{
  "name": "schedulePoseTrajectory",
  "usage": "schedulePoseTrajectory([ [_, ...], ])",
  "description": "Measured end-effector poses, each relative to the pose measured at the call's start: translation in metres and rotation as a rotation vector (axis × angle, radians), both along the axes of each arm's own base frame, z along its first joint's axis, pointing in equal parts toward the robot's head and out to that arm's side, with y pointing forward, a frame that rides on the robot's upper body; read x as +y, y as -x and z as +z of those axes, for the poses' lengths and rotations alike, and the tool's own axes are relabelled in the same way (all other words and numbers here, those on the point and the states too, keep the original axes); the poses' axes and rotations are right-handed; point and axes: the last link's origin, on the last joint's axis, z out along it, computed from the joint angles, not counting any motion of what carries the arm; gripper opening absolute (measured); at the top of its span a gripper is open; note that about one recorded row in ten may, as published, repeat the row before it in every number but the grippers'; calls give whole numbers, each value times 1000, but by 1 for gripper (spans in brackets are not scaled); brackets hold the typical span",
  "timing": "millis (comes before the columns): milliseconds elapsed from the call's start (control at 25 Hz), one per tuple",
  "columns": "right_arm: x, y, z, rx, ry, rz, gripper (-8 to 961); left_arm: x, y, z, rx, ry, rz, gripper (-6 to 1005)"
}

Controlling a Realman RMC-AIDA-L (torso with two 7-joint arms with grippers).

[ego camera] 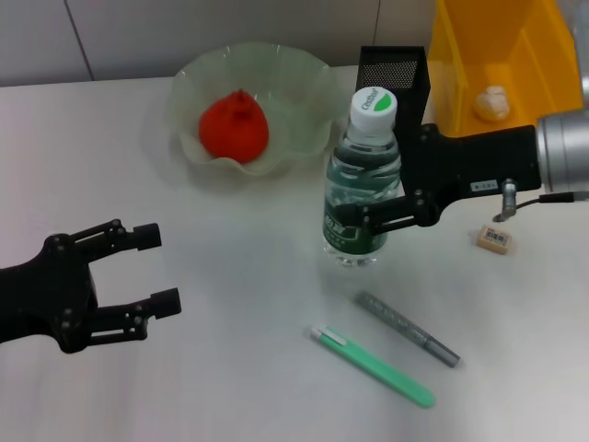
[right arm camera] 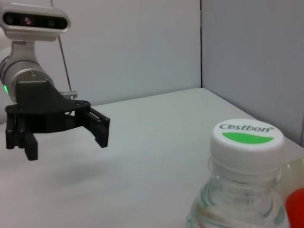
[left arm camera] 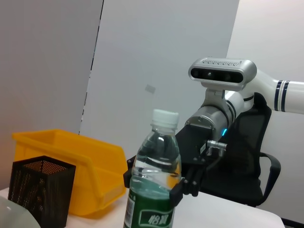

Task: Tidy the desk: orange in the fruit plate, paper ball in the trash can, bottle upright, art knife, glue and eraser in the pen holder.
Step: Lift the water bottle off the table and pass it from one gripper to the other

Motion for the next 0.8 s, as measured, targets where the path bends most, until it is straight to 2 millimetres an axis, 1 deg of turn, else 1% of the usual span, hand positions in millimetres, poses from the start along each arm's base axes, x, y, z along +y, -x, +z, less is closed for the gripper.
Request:
schedulePoseTrajectory([
  [560,8,8,-11,-10,12,55,792,10,-6,2,-24,-48,7,863],
  [640,10,9,-13,-14,10,65,792,18,-9,-1,-19,-77,17,863],
  [800,16,13,-21,-37,16,76,792,26,-12,-4,-11,-92,25,863],
])
